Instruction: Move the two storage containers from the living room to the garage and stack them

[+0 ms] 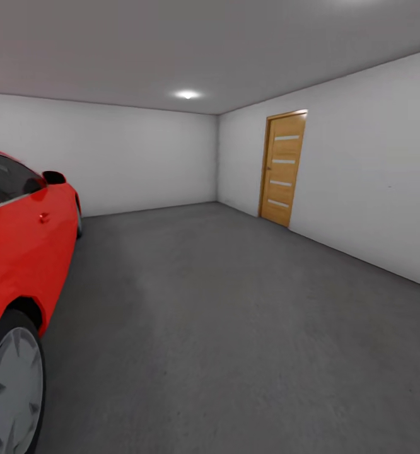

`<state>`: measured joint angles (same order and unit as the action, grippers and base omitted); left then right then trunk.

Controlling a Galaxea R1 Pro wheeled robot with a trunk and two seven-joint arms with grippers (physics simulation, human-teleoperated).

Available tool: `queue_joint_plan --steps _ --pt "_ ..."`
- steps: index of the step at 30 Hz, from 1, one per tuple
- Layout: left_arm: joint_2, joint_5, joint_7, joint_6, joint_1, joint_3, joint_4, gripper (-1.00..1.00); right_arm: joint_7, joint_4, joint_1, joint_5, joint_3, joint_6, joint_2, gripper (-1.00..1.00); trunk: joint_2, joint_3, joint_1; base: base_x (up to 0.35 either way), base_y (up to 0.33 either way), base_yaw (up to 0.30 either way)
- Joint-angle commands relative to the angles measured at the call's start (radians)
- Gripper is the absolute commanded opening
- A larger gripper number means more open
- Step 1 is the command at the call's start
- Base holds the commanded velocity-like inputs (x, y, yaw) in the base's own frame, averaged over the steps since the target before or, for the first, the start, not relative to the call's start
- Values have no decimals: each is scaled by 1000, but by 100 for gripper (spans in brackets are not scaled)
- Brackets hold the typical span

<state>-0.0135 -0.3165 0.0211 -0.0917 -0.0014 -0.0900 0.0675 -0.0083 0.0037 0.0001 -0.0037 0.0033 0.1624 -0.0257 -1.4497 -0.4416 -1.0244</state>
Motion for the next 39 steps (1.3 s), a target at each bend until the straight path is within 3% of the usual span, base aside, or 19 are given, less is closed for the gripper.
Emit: queue_joint_plan --steps 1,9,39 --pt "0 -1 3 -2 0 -8 0 100 -1 1 0 0 0 4 0 100 0 -1 -1 323 0 0" --pt "0 -1 5 -2 0 -8 0 100 -2 1 0 -8 -3 19 0 100 0 -1 -1 324 0 -42" --pt "0 -1 4 -2 0 -8 0 100 -2 1 0 -12 -6 22 0 100 0 -1 -1 324 0 -244"
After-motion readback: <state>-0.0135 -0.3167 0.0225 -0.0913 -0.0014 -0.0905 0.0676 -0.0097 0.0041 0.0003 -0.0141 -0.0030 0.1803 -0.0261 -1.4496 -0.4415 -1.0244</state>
